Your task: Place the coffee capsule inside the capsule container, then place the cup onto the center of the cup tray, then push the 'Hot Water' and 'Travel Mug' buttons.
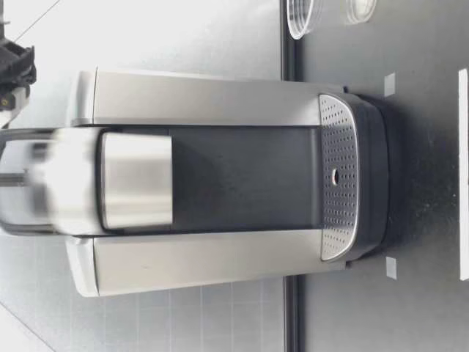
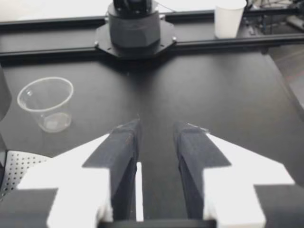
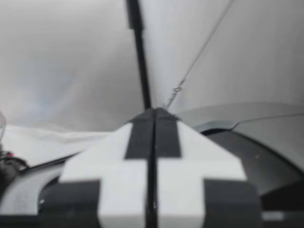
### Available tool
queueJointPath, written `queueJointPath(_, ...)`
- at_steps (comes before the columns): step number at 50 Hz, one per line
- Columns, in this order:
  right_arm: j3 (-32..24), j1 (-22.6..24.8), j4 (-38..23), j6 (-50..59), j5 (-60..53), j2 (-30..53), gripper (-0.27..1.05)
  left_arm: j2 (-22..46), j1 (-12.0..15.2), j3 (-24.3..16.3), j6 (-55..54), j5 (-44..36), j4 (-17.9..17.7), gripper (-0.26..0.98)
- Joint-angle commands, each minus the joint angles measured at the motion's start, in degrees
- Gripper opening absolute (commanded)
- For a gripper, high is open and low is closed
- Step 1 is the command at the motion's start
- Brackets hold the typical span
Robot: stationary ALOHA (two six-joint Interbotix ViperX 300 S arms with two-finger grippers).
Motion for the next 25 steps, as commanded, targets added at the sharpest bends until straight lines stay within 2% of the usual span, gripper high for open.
queueJointPath(1, 0.26, 1.23, 0.09, 0.00, -0.44, -2.37, 0.05, 0.00, 0.00, -0.70, 0.18, -0.18, -0.09, 0.30)
queueJointPath(12, 2.90, 4.92, 0.88, 0.09, -0.62, -3.78, 0.05, 0.00, -0.09, -0.62, 0.09, 0.00, -0.09, 0.30)
queueJointPath(25, 6.59, 7.03, 1.76, 1.93, -0.70, -2.64, 0.05, 0.00, 0.00, -0.62, 0.00, 0.44, -0.09, 0.30)
